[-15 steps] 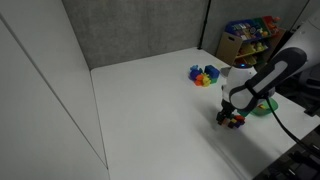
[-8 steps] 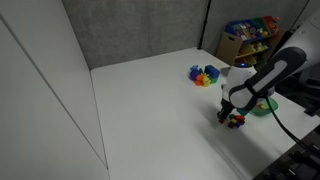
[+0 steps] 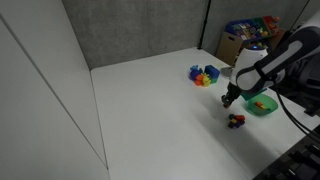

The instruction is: Place one small orange block in the green bowl.

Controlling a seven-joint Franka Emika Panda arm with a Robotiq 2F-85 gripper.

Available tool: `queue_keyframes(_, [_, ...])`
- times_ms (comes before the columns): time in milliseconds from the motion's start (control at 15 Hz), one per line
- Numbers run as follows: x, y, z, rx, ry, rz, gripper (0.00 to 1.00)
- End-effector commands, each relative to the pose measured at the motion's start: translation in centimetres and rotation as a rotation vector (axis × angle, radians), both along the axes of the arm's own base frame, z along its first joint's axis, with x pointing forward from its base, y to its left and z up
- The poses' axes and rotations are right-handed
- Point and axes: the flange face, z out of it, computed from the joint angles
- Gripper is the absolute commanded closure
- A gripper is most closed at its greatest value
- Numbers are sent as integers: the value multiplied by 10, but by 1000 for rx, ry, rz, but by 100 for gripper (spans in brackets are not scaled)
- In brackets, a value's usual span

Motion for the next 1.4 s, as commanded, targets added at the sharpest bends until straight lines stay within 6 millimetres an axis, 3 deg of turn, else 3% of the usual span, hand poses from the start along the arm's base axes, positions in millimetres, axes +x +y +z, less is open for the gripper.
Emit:
queue_keyframes(0, [-12,-39,39,-31,1,-147,91])
queue_keyframes(133, [-21,-65,53,-58,1,-227,91])
queue_keyframes(533, [-74,-152,82,-119,23,-485,91])
queue_keyframes(600, [-82,-162,87,-106,34,-525,45])
queue_keyframes(733, [-93,-172,97,-88,40,-559,38])
queue_keyframes(867, [-98,-165,112,-46,58,-557,22])
queue_keyframes(1000, [-101,-145,128,4,93,-519,5])
queue_keyframes(1333, [-93,-78,178,78,128,-420,0])
